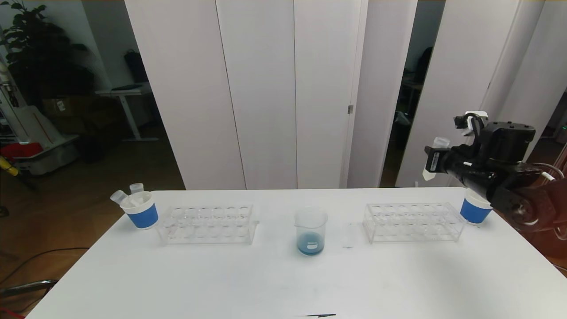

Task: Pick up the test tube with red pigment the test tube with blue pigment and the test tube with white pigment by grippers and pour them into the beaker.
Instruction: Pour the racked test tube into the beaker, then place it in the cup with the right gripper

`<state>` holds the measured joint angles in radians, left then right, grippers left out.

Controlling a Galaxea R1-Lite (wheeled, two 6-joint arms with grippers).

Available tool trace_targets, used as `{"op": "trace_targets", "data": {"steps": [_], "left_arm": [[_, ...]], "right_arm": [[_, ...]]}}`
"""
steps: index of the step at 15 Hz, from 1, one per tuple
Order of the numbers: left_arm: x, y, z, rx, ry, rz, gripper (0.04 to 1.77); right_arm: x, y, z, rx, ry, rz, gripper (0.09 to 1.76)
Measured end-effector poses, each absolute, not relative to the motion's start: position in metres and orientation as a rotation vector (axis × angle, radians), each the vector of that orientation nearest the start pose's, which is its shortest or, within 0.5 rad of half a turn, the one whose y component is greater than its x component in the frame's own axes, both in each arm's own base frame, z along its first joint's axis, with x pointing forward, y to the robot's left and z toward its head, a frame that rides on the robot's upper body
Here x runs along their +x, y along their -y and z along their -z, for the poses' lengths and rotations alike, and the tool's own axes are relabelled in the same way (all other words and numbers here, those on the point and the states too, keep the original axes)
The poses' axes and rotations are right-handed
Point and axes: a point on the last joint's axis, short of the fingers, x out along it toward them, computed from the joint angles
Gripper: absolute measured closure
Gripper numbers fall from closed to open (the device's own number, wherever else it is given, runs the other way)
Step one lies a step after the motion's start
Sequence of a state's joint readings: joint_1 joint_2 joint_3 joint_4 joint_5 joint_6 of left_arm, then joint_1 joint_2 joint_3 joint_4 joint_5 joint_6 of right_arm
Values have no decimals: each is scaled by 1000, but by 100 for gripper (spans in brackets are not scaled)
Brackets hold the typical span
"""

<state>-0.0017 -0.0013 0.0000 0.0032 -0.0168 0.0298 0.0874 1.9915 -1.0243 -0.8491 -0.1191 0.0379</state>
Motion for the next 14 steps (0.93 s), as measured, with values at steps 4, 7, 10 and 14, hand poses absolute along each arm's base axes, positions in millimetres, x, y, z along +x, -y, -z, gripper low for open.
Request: {"op": "trace_targets", "data": {"steps": [4, 7, 10, 14], "left_arm": [[-23, 0, -75, 31, -2, 18, 7], [-23, 0, -75, 30, -2, 19, 7], [-23, 0, -75, 31, -2, 19, 7], [-23, 0, -75, 30, -2, 18, 7]], "right_arm": [[403, -42, -224, 40, -104, -7, 127], [417, -56, -252, 49, -66, -187, 127], [427, -71, -253, 41, -46, -434, 127], [435, -85, -248, -65, 79, -705, 127]]}}
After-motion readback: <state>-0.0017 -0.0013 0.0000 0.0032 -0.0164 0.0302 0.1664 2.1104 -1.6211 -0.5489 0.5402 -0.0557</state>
